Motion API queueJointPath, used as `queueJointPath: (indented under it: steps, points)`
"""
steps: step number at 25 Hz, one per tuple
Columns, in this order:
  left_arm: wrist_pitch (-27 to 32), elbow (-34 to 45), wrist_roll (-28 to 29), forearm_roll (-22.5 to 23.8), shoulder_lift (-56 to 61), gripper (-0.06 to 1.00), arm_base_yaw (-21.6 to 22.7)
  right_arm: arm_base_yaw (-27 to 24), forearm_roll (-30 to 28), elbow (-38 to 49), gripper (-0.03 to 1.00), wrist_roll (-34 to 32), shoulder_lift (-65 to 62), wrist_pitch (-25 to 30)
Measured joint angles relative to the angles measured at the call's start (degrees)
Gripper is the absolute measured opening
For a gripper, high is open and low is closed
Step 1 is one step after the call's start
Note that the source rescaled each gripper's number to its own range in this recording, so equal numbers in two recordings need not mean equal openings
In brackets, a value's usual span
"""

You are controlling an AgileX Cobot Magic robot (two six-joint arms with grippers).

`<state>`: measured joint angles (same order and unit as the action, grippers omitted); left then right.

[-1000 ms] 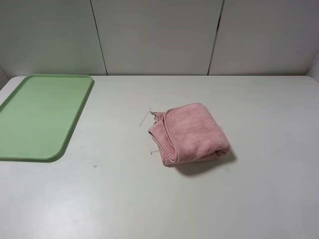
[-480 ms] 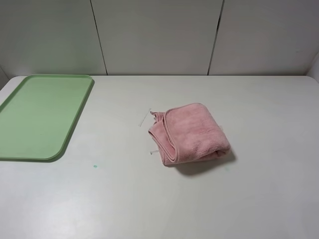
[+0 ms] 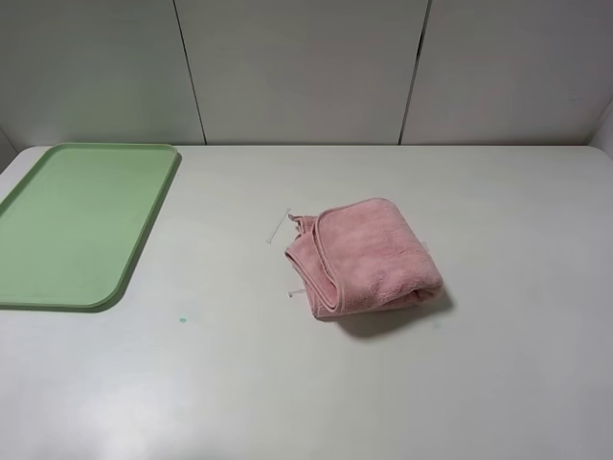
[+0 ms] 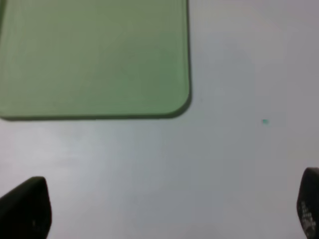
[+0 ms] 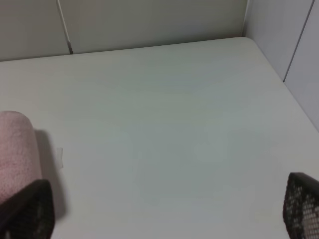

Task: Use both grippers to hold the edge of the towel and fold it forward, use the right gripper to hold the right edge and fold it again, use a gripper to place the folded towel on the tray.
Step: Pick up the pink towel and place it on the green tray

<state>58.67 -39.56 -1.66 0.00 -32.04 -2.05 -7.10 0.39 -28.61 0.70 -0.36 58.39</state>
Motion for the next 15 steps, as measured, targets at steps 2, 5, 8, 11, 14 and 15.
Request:
queueJointPath:
  steps: [2,5,8,11,14,15]
  points:
    - [-0.87,-1.63,-2.14,-1.83,-5.05,0.99,-0.06,0.00,0.00,0.00,1.00,0.00,0.00,0.00]
    - [-3.16,-3.71,-3.09,-4.84,-12.30,1.00,-1.40,0.00,0.00,0.00,1.00,0.00,0.00,0.00]
    - [-4.90,-6.04,-3.26,-6.53,-19.37,1.00,-4.07,0.00,0.00,0.00,1.00,0.00,0.00,0.00]
    - [-5.46,-8.46,-3.26,-6.75,-25.15,1.00,-7.16,0.00,0.00,0.00,1.00,0.00,0.00,0.00]
    - [-7.78,-10.02,-1.80,-6.80,-30.08,1.00,-10.80,0.00,0.00,0.00,1.00,0.00,0.00,0.00]
    - [-8.72,-10.24,-1.08,-6.86,-31.65,1.00,-12.22,0.00,0.00,0.00,1.00,0.00,0.00,0.00]
